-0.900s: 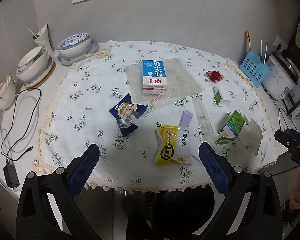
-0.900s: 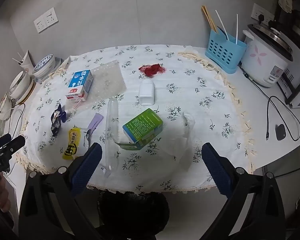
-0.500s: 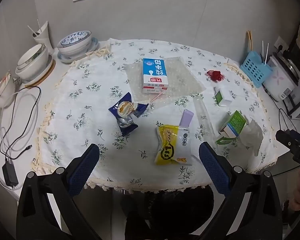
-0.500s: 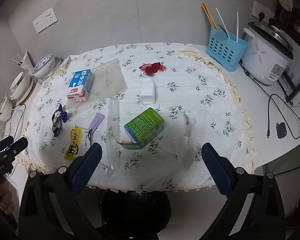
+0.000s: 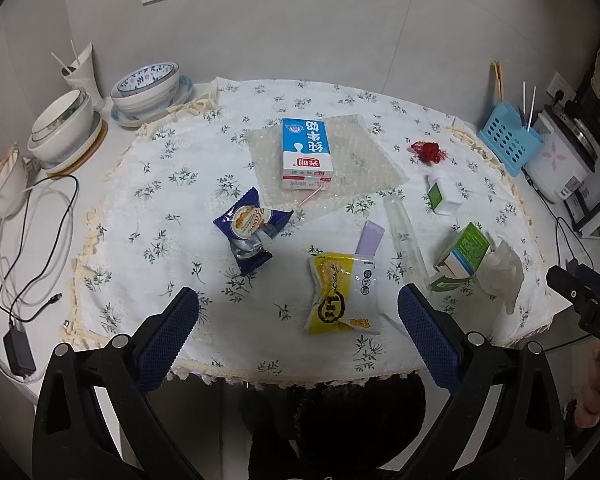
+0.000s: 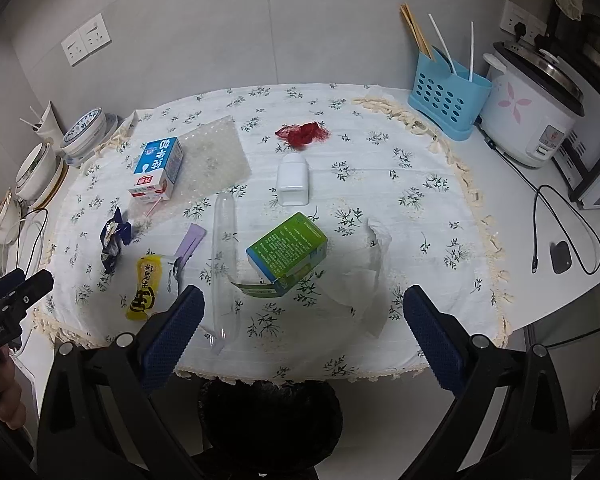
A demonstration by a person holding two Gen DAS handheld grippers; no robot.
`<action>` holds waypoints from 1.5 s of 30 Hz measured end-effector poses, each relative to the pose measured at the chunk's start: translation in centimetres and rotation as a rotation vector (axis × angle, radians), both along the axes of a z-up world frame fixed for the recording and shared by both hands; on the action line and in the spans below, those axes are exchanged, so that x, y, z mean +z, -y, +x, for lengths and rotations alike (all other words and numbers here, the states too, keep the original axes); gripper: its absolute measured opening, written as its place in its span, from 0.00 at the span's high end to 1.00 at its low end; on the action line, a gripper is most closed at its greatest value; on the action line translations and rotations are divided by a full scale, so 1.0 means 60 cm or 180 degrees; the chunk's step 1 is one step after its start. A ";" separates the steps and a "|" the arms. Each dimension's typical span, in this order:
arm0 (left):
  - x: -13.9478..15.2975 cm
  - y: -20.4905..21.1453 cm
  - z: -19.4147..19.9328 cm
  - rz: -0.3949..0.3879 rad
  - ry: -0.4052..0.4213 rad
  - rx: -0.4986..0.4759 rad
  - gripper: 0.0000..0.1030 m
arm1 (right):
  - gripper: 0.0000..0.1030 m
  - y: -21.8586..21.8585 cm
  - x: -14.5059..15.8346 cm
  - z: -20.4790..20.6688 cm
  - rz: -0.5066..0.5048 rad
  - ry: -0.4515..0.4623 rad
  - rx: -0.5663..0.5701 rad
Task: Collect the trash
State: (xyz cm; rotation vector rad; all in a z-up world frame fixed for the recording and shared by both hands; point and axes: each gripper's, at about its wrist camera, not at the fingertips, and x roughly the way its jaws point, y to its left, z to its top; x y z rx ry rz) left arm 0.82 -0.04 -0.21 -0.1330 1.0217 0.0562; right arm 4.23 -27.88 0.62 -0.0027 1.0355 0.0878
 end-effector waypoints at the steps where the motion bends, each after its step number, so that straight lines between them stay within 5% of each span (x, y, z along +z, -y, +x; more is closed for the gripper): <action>1: 0.000 0.000 0.000 -0.0005 0.0002 -0.0004 0.06 | 0.07 0.000 0.000 0.000 0.0001 0.0003 0.0004; 45: 0.003 0.004 -0.006 -0.0033 -0.0012 -0.0095 0.06 | 0.07 -0.006 0.013 -0.014 0.0013 0.0021 -0.0021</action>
